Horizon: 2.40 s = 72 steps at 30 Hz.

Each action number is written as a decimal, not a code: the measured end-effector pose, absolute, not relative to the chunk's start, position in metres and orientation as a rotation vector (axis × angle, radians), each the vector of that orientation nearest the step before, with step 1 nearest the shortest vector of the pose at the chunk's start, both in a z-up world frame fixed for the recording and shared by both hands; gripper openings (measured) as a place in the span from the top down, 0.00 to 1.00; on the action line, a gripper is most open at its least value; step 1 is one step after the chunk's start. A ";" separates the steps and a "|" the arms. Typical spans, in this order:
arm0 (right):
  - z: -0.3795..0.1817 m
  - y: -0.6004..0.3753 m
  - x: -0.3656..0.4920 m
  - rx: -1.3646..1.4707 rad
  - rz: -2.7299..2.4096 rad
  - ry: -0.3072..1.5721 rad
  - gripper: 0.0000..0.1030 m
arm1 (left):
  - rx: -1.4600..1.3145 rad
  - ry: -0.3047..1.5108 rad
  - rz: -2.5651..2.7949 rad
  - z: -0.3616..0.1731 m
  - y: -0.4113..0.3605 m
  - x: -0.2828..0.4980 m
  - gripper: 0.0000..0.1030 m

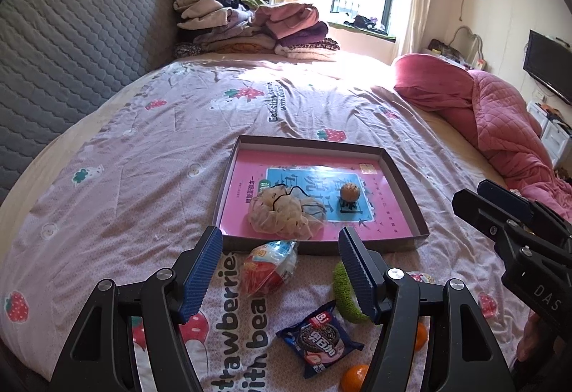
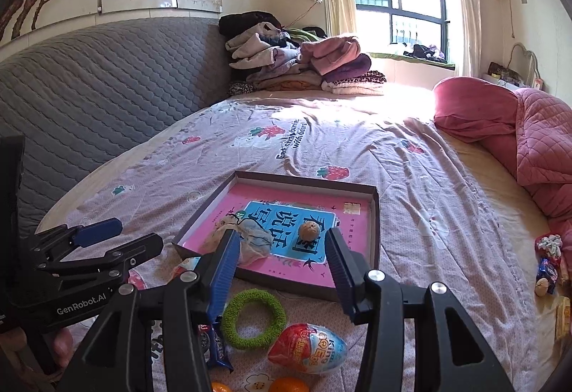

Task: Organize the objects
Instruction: 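Withdraw both open tools back from the pink tray, then move the left tool to the blue cookie packet while the right tool approaches a tangerine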

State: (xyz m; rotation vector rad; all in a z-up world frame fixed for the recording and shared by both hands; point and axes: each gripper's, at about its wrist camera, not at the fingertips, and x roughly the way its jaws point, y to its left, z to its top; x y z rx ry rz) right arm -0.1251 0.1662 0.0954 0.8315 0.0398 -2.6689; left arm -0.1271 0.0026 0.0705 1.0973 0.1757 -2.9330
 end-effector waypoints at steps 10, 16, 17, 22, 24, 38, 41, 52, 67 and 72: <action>0.093 0.175 -0.092 0.813 -2.677 0.006 0.52 | 1.136 0.174 -2.927 0.061 0.004 -0.111 0.33; 0.088 0.172 -0.077 0.827 -2.673 0.024 0.52 | 1.138 0.169 -2.929 0.059 0.004 -0.100 0.33; 0.087 0.171 -0.074 0.831 -2.671 0.027 0.52 | 1.137 0.169 -2.928 0.059 0.004 -0.099 0.33; 0.081 0.165 -0.062 0.853 -2.655 0.046 0.52 | 1.134 0.157 -2.929 0.059 0.001 -0.091 0.33; 0.079 0.163 -0.059 0.858 -2.653 0.052 0.52 | 1.136 0.153 -2.928 0.058 0.000 -0.089 0.33; 0.062 0.169 -0.042 0.920 -2.652 0.070 0.52 | 1.195 0.137 -2.910 0.043 0.001 -0.081 0.33; 0.057 0.171 -0.041 0.940 -2.656 0.074 0.52 | 1.213 0.130 -2.908 0.039 0.004 -0.080 0.33; 0.038 0.180 -0.040 1.005 -2.660 0.079 0.52 | 1.281 0.134 -2.900 0.025 0.008 -0.079 0.33; 0.025 0.185 -0.046 1.042 -2.656 0.067 0.52 | 1.364 0.153 -2.883 0.009 0.019 -0.084 0.33; 0.022 0.186 -0.049 1.051 -2.657 0.062 0.52 | 1.382 0.155 -2.878 0.004 0.023 -0.085 0.33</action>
